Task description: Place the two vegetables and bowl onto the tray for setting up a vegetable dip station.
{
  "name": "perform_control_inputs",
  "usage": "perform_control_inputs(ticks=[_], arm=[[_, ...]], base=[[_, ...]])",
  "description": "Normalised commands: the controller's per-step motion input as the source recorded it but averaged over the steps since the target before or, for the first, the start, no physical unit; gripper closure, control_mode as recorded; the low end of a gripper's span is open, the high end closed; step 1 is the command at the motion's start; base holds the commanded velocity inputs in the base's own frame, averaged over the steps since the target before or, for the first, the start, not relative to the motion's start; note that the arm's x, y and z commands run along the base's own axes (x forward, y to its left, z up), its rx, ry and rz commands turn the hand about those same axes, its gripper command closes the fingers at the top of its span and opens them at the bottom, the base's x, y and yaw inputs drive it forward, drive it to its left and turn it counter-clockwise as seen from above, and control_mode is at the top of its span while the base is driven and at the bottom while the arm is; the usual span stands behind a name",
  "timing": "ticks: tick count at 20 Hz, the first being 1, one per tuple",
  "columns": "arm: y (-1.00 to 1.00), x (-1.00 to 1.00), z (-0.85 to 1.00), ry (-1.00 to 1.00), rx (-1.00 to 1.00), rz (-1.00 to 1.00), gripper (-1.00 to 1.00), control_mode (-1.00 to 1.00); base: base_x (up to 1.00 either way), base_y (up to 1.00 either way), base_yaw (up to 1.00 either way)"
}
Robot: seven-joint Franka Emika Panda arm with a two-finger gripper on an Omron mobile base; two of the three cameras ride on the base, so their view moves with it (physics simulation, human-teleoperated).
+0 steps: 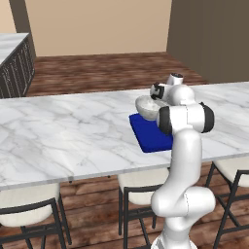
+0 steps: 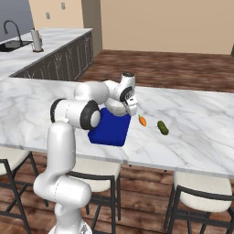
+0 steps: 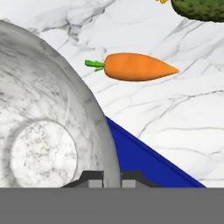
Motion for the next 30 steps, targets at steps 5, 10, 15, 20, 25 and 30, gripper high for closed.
perform_control_inputs(ticks=[5,10,15,20,25,30], arm=[[0.0,-0.09,0.0,0.0,0.0,0.0,1.0,-1.0],[0.0,-0.24,0.0,0.0,0.0,0.0,1.0,-1.0],[0.0,-0.11,0.0,0.0,0.0,0.0,1.0,-1.0],[0.05,0.0,-0.09,0.0,0.0,0.0,1.0,-1.0],[0.04,0.0,-0.06,0.0,0.0,0.0,1.0,-1.0],[0.01,0.0,-0.01,0.0,0.0,0.0,1.0,-1.0]], base=[[0.0,0.0,0.0],[0.0,0.0,0.0],[0.0,0.0,0.0],[0.0,0.0,0.0],[0.0,0.0,0.0],[0.0,0.0,0.0]])
